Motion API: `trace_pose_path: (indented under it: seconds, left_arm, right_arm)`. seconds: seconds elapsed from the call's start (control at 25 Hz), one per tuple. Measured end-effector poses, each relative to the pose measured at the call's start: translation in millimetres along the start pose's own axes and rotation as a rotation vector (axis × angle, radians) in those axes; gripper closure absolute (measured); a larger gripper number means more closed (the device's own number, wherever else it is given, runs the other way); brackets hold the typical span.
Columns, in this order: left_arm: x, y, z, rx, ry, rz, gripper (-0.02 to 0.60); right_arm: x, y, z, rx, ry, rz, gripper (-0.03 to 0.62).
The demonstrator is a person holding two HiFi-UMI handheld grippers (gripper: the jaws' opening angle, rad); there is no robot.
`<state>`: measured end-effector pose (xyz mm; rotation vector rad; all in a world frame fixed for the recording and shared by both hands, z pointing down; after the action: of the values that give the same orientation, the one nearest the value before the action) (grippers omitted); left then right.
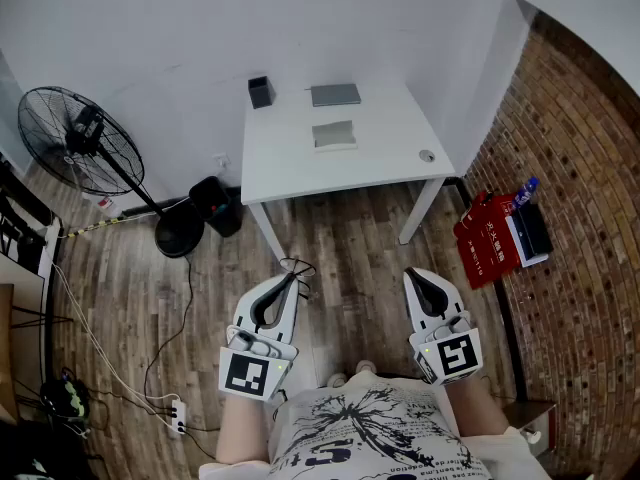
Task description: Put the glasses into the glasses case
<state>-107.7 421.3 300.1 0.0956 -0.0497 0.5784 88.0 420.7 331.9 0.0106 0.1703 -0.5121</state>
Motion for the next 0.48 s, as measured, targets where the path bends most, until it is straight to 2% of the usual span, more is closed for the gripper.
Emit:
trace_pose_path:
  seconds: [0.24, 0.48]
  left_arm:
    - [5, -6, 0, 0.0, 0.005, 0.0, 0.566]
    - [11, -18, 4, -0.011, 0.005, -0.009, 0.566]
  right_arm:
    - [10, 2, 1, 0.002, 0.001, 0.025, 0.581]
    - [22, -1, 7, -0.004, -0.001, 0.007, 0.58]
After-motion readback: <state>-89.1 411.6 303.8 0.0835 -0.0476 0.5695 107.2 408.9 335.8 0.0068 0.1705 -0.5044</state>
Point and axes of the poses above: the fingertips, and each gripper's own axes: y backward along the fingers, x to its right, z out of its underside, the point moved 2 cm from there along y, backward along the fingers, and after that the axes turned 1 degree about y, right-handed, at the moved point
